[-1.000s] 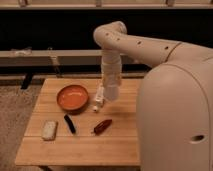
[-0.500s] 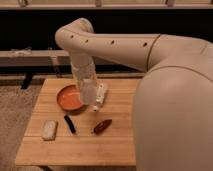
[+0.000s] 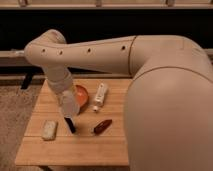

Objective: Place the ceramic cup over the eraser

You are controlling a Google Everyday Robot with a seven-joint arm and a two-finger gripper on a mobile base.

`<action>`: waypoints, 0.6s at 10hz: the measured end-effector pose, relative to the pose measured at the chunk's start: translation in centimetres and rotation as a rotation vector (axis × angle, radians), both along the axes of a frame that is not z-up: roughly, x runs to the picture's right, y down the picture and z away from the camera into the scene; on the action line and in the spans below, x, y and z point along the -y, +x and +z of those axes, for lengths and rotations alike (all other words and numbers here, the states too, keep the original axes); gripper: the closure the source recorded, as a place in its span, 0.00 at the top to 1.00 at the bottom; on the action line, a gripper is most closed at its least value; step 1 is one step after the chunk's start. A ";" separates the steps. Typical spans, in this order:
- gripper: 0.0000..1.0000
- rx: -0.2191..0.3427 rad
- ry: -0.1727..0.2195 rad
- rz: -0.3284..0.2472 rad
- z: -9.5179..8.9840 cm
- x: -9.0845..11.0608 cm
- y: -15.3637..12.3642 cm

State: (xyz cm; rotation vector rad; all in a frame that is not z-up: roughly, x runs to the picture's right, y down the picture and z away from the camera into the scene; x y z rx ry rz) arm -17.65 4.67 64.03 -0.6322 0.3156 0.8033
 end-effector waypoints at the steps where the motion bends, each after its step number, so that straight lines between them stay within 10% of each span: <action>1: 0.00 -0.006 -0.013 -0.012 0.1 -0.5 0.0; 6: 0.00 -0.037 -0.069 -0.023 0.7 -3.5 1.2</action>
